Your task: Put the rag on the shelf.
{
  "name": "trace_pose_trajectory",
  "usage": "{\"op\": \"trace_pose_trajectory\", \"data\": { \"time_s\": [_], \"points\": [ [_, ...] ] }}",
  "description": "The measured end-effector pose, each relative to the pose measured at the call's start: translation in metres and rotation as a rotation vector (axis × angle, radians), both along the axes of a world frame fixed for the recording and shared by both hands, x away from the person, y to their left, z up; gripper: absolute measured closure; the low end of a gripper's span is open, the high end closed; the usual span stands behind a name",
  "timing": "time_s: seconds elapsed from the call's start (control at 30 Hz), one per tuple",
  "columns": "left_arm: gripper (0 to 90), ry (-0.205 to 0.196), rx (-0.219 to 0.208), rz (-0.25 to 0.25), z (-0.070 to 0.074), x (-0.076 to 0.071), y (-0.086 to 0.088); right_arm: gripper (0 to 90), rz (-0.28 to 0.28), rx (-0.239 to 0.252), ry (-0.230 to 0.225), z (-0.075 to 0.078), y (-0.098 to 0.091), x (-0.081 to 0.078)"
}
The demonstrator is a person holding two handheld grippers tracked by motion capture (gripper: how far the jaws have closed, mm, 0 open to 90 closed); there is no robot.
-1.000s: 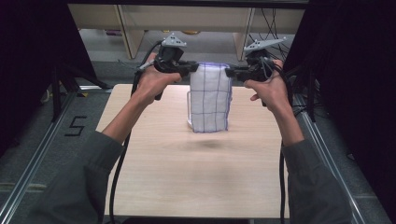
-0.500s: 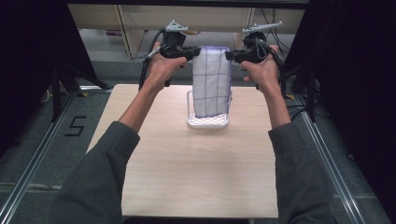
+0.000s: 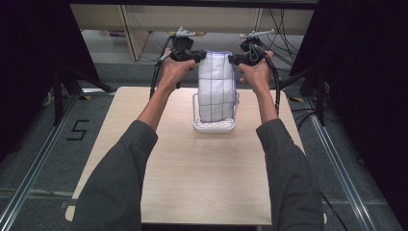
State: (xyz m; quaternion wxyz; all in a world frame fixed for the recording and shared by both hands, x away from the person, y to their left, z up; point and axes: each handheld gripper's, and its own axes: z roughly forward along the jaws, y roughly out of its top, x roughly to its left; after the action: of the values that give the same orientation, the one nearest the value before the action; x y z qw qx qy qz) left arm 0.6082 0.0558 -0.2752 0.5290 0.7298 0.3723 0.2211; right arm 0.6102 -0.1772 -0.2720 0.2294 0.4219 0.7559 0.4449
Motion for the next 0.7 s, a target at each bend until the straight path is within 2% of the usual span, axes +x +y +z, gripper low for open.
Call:
{"op": "trace_pose_trajectory", "data": {
  "time_s": [0.03, 0.07, 0.2, 0.23, 0.3, 0.33, 0.37, 0.4, 0.47, 0.6, 0.7],
  "points": [
    [84.3, 0.001, -0.01, 0.008, -0.002, 0.001, 0.0, 84.0, 0.0, -0.008, -0.002, -0.003, 0.0, 0.003],
    [84.3, 0.0, -0.01, 0.013, -0.005, 0.003, -0.001, 83.9, -0.011, 0.003, 0.015, -0.005, 0.001, 0.004],
    [84.3, 0.01, 0.014, 0.021, -0.016, 0.008, -0.005, 83.6, -0.019, -0.004, 0.034, -0.013, 0.003, 0.011],
    [84.2, 0.014, 0.031, 0.02, -0.019, 0.009, -0.006, 83.3, -0.015, -0.026, 0.034, -0.018, 0.004, 0.015],
    [84.3, 0.029, 0.04, 0.03, -0.029, 0.012, -0.006, 83.2, -0.022, -0.036, 0.04, -0.022, 0.005, 0.016],
    [84.2, 0.029, 0.04, 0.03, -0.029, 0.012, -0.006, 83.2, -0.022, -0.036, 0.04, -0.022, 0.005, 0.016],
    [84.2, 0.036, 0.058, 0.03, -0.032, 0.013, -0.005, 83.2, -0.023, -0.03, 0.062, -0.024, 0.005, 0.017],
    [84.2, 0.039, 0.06, 0.038, -0.035, 0.013, -0.006, 83.1, -0.02, -0.04, 0.054, -0.026, 0.005, 0.018],
    [84.1, 0.044, 0.078, 0.035, -0.041, 0.013, -0.006, 82.8, -0.027, -0.038, 0.086, -0.029, 0.007, 0.019],
    [83.6, 0.062, 0.105, 0.034, -0.051, 0.013, -0.005, 81.2, -0.019, -0.061, 0.107, -0.039, 0.009, 0.022],
    [81.8, 0.071, 0.093, 0.029, -0.056, 0.013, -0.004, 75.6, -0.021, -0.096, 0.135, -0.052, 0.011, 0.025]
  ]
}}
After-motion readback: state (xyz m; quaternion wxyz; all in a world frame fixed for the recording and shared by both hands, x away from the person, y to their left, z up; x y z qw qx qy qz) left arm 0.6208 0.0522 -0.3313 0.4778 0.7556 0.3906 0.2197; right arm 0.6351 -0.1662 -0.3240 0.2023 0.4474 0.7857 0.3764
